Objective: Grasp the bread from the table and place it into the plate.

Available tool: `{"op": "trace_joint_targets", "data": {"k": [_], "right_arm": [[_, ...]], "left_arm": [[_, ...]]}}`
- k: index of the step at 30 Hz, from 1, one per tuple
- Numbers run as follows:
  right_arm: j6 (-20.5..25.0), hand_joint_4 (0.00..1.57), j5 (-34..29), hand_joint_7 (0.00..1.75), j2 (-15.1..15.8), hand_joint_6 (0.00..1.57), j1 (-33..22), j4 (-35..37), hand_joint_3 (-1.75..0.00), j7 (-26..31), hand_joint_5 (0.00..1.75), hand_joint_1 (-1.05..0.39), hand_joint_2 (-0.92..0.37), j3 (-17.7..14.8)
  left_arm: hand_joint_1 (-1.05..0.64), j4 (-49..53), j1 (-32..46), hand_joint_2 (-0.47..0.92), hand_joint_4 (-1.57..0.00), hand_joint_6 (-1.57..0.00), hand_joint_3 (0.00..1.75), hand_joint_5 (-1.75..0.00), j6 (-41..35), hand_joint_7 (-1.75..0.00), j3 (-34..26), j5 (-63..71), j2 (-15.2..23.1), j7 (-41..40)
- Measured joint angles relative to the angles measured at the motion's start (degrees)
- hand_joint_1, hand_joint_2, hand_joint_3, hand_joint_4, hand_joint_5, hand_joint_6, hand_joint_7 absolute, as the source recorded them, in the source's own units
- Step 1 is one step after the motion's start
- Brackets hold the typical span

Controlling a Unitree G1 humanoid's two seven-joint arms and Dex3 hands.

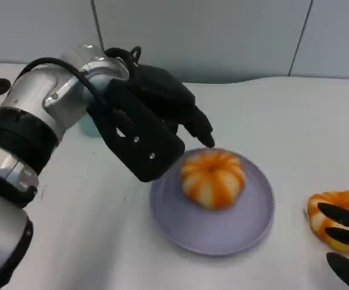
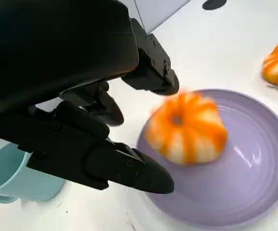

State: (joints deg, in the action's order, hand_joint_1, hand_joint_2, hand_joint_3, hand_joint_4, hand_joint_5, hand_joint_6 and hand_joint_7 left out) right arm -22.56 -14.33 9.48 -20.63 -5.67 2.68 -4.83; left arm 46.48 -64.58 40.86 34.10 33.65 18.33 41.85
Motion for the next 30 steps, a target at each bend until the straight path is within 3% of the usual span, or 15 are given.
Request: {"op": "trace_joint_targets", "data": {"k": [2,3,5,6,9,12,17,24,25,27,29,30], "right_arm": [[0.0,0.99,0.0,0.0,0.0,0.77,0.0,0.01,-0.36,0.0,0.04,-0.38,-0.92,0.0],[0.0,0.98,0.0,0.0,0.0,0.77,0.0,0.0,-0.36,0.0,0.03,-0.38,-0.92,0.0],[0.0,0.97,0.01,0.0,0.0,0.77,-0.02,-0.01,-0.36,0.0,0.03,-0.38,-0.92,0.0],[0.01,0.97,0.01,0.0,0.0,0.77,-0.03,-0.03,-0.36,0.0,0.02,-0.38,-0.92,0.0],[0.02,0.97,0.01,0.0,0.0,0.77,-0.09,-0.06,-0.36,0.0,0.02,-0.38,-0.92,0.0],[-0.18,0.97,0.03,0.0,0.0,0.77,-0.06,0.07,-0.36,0.0,0.03,-0.38,-0.92,0.0],[-0.41,0.99,-0.02,0.0,0.0,0.77,-0.04,0.12,-0.36,0.03,0.03,-0.38,-0.92,0.01],[-0.08,0.98,-0.07,0.0,0.0,0.77,-0.38,-0.09,-0.36,0.09,0.03,-0.39,-0.92,-0.01],[0.05,0.98,-0.07,0.0,0.01,0.77,-0.48,-0.14,-0.36,0.1,0.03,-0.39,-0.92,-0.05],[0.1,0.99,-0.06,0.0,0.02,0.77,-0.57,-0.24,-0.37,0.09,0.03,-0.39,-0.92,-0.13],[0.08,0.99,-0.05,0.0,0.03,0.77,-0.54,-0.23,-0.37,0.09,0.04,-0.39,-0.92,-0.19],[0.07,0.98,-0.04,0.0,0.03,0.77,-0.55,-0.21,-0.37,0.09,0.03,-0.39,-0.92,-0.26]], "left_arm": [[-0.76,-0.05,0.0,0.92,-0.5,-0.77,0.11,-0.09,-0.02,-0.02,0.04,0.01,0.0,0.0],[-0.75,-0.07,0.0,0.92,-0.69,-0.6,0.11,-0.19,-0.04,-0.01,0.06,0.02,0.0,0.0],[-0.75,-0.07,0.0,0.92,-0.87,-0.45,0.08,-0.38,-0.07,0.0,0.07,-0.11,-0.01,0.06],[-0.74,-0.07,0.01,0.92,-0.86,-0.43,0.08,-0.43,-0.15,-0.01,0.06,-0.39,-0.03,0.25],[-0.76,-0.06,0.04,0.92,-0.62,-0.62,0.12,-0.22,-0.2,-0.05,0.04,-0.86,-0.08,0.83],[-0.76,-0.05,0.04,0.92,-0.55,-0.69,0.14,-0.13,0.28,-0.05,0.29,-0.44,-0.07,0.83],[-0.68,0.96,0.19,0.92,-0.7,-0.71,0.07,-0.17,2.16,-0.03,-0.48,-2.11,-0.02,0.79],[-0.59,4.24,6.87,0.92,-0.81,-0.75,0.07,-0.24,7.9,-0.03,-11.24,-15.36,1.26,-3.74],[-0.59,4.73,8.2,0.92,-0.81,-0.76,0.08,-0.28,7.84,-0.04,-12.86,-17.87,1.5,-3.67],[-0.58,5.06,10.71,0.92,-0.62,-0.79,0.12,-0.74,7.41,-0.07,-15.27,-21.34,2.09,-3.12],[-0.58,4.83,13.59,0.92,-0.56,-0.8,0.13,-0.86,6.6,-0.07,-17.91,-24.98,2.55,-2.61],[-0.54,4.74,14.85,0.92,-0.55,-0.84,0.11,-1.02,6.21,-0.14,-18.85,-26.07,2.78,-2.4]]}}
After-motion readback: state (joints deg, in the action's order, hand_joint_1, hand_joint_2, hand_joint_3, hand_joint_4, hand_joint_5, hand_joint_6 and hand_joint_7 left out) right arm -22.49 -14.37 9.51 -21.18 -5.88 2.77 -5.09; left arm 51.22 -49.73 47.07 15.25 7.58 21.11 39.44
